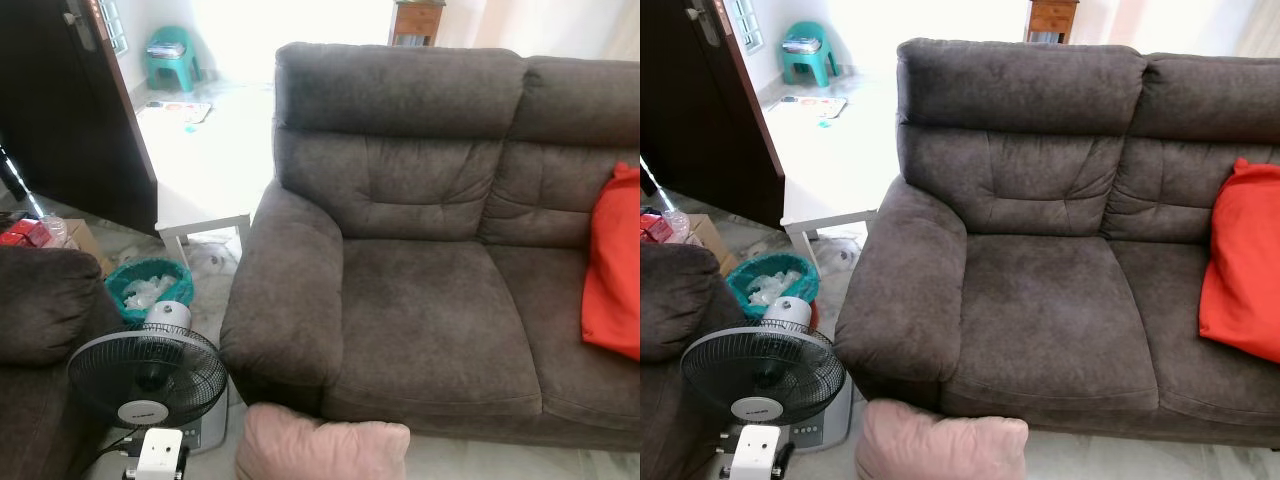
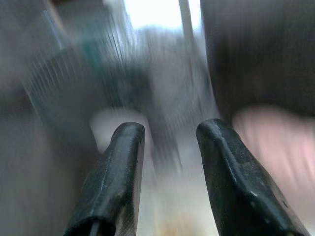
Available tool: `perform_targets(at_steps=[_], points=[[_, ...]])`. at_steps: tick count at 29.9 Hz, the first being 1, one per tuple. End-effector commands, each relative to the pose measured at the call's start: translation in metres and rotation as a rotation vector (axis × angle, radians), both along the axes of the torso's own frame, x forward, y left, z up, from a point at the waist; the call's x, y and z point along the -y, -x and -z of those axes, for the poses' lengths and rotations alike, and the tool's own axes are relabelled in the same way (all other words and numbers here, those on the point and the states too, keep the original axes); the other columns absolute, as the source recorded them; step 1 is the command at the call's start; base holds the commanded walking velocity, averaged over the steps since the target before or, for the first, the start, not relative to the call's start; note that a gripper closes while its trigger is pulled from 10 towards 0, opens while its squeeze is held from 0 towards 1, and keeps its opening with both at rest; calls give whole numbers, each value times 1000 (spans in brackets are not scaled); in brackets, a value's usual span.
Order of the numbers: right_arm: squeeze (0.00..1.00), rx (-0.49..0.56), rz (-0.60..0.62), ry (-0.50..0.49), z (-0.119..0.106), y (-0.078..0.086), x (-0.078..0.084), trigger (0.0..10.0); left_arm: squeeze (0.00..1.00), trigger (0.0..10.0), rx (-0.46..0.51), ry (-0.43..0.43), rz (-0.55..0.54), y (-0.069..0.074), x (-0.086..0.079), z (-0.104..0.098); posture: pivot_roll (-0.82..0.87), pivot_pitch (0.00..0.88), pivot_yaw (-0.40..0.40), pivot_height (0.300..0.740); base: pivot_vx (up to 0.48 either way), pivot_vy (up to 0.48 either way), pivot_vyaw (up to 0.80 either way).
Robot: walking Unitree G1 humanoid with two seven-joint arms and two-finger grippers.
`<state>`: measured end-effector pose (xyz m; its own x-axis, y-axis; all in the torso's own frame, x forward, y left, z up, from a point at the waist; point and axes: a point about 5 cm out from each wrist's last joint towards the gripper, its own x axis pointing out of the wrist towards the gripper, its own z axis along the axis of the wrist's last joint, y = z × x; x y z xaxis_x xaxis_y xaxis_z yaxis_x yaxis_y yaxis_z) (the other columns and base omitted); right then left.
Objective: Move the pillow to the sofa from floor
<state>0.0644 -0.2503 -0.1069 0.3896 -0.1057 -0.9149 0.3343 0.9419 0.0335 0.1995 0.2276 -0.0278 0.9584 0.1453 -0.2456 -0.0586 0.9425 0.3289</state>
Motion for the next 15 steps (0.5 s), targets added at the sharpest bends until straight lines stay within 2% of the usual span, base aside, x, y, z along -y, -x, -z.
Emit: perform_targets(at_steps=[1,2,3,4,6,7,9,15], points=[[0,17,-2,9,-1,-3,3,10000,0,10000,163,18,35,-21,4,-25,179,21,-74,740,0,0,0],[0,21,-3,10,-2,-3,3,10000,0,10000,197,125,17,-27,5,-31,180,21,-74,740,0,0,0],[0,23,-3,10,-2,-3,3,10000,0,10000,234,82,33,-30,3,-38,180,21,-74,740,0,0,0],[0,26,-3,10,-2,-4,3,10000,0,10000,321,-10,83,-34,8,-56,179,21,-73,740,0,0,0],[0,29,-4,10,-2,-4,3,10000,0,10000,375,-47,116,-36,15,-67,180,21,-72,740,0,0,0],[0,33,-1,8,-2,-4,3,10000,0,10000,401,-27,132,-36,23,-74,179,21,-72,740,0,0,0],[0,36,1,7,-2,-5,2,10000,0,10000,416,5,151,-38,29,-80,178,22,-71,740,0,0,0],[0,39,3,7,-2,-5,2,10000,0,10000,465,61,162,-39,31,-99,179,20,-71,740,0,0,0]])
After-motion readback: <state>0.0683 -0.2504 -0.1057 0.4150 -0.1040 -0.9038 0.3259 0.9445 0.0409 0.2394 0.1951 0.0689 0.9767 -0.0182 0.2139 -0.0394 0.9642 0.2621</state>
